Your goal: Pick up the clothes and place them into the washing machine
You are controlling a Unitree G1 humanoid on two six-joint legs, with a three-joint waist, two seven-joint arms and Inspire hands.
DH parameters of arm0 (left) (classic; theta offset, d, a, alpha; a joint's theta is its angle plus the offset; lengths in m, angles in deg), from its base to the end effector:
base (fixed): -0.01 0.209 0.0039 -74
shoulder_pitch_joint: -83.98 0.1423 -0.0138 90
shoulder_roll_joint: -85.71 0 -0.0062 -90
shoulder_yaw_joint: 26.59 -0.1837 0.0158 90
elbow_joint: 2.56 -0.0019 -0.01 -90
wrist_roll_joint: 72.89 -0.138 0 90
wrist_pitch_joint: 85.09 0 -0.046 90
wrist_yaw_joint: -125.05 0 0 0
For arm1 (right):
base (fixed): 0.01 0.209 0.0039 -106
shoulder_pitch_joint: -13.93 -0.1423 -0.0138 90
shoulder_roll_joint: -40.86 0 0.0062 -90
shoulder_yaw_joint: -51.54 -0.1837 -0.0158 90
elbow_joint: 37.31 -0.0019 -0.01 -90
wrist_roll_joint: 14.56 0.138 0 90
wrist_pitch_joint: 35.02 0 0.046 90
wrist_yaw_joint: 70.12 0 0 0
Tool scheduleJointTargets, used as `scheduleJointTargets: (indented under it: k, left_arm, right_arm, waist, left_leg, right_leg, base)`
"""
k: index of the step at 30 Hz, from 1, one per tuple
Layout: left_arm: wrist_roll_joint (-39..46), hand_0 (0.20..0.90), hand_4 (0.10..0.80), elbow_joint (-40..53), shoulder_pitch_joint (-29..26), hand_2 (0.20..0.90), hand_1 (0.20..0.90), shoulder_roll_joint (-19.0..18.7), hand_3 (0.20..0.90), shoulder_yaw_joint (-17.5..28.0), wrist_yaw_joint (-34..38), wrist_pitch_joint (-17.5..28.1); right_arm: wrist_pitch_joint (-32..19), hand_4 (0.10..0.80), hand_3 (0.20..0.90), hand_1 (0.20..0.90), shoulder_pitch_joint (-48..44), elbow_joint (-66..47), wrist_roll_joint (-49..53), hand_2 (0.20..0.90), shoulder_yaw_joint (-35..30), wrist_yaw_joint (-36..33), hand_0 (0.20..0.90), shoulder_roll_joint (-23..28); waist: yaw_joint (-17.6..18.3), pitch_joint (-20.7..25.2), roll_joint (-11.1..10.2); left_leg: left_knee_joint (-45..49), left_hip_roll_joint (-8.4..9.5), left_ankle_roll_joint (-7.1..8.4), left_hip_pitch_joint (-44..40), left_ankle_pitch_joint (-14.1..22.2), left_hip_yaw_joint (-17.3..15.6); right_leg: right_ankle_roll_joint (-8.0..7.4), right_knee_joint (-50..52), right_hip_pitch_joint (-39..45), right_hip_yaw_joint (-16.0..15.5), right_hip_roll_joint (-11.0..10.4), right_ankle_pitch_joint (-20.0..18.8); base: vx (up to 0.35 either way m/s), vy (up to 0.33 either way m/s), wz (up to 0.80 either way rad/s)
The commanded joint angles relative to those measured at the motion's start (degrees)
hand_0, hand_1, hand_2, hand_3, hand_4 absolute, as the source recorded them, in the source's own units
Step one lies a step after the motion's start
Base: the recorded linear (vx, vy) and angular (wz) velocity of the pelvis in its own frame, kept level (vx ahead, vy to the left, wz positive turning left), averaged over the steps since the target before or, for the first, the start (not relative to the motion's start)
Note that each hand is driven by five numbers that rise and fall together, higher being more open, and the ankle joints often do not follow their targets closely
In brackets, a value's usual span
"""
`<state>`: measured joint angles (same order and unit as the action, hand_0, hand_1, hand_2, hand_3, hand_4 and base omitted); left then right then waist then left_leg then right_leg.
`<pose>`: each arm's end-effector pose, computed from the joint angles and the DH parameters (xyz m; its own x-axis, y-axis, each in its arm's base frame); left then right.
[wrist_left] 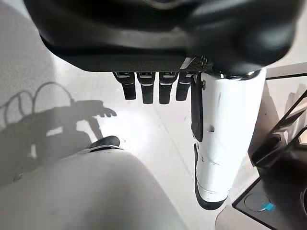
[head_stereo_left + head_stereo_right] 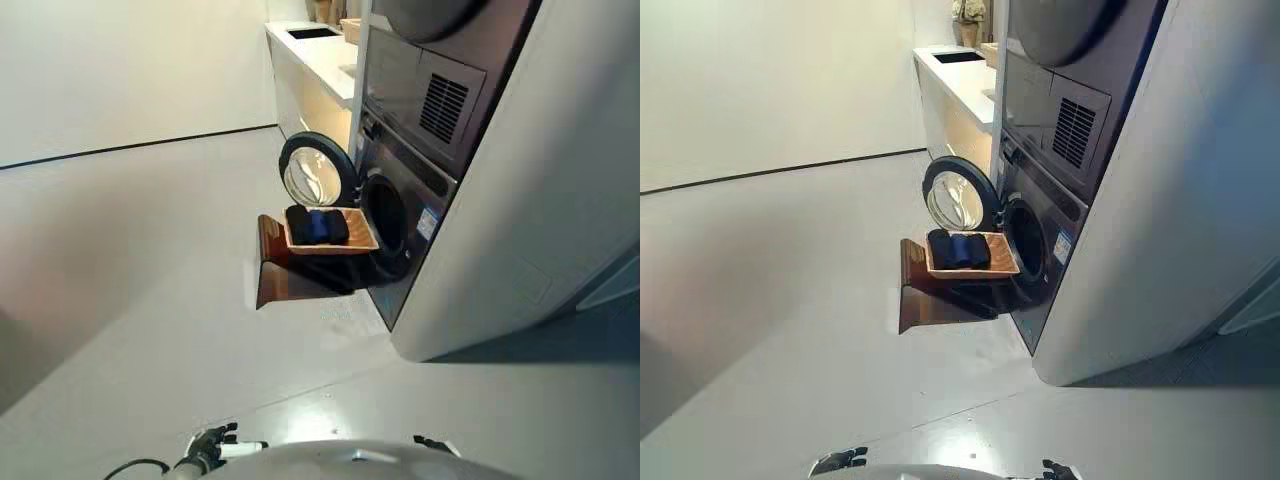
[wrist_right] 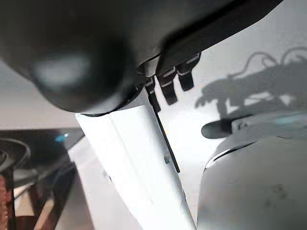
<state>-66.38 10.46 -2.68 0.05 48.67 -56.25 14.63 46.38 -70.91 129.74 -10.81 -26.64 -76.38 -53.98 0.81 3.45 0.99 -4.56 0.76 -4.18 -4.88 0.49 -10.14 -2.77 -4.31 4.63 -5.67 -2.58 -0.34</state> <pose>0.0358 0.2096 -0.1238 0.3205 0.0919 -0.9428 0.1474 0.9783 0.1455 0.0232 -0.2093 -0.1250 0.2897 -0.2294 -0.9292 -0.1018 0.9580 -0.2682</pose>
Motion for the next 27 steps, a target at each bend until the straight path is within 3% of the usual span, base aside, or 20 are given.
scheduleJointTargets:
  k: [1, 19, 27]
  left_arm:
    - [-0.6, 0.9, 0.8, -2.8, -3.3, 0.9, 0.9, 2.5, 0.9, 0.0, 0.1, 1.2]
    - [0.1, 0.9, 0.8, -2.0, -3.6, 0.9, 0.9, 2.3, 0.9, 0.2, 1.6, 1.8]
    - [1.1, 0.9, 0.8, -1.8, -4.1, 0.9, 0.9, 2.0, 0.9, 0.5, 2.1, 1.9]
  right_arm:
    - [-0.3, 0.8, 0.9, 0.9, -2.5, 2.0, -1.2, 0.9, 2.5, -0.5, 0.9, 1.9]
    - [-0.5, 0.8, 0.9, 0.9, -2.6, 1.8, -0.7, 0.9, 2.1, -1.2, 0.9, 2.0]
    - [-0.4, 0.8, 0.9, 0.9, -3.3, 1.4, -0.2, 0.9, 1.9, -1.3, 0.9, 2.2]
  waist:
    - [0.2, 1.2, -0.8]
    - [-0.1, 0.8, -1.1]
    - [-0.7, -0.3, -1.3]
  left_leg:
    - [-0.4, 0.14, 4.82, -0.3, 2.3, 2.2]
    - [-0.4, 0.49, 4.66, 0.0, 2.4, 2.8]
    - [0.6, 1.35, 3.39, 1.1, 2.7, 2.5]
  right_leg:
    - [-1.9, 0.5, -0.5, 0.2, 0.1, 0.6]
    - [-2.08, 0.5, -0.5, -0.2, -0.2, 0.5]
    - [-2.42, 2.8, -1.9, 0.2, -1.4, 1.1]
  base:
    - [0.0, 0.0, 0.0]
    - [0.0, 0.0, 0.0]
    - [0.008, 0.036, 0.0]
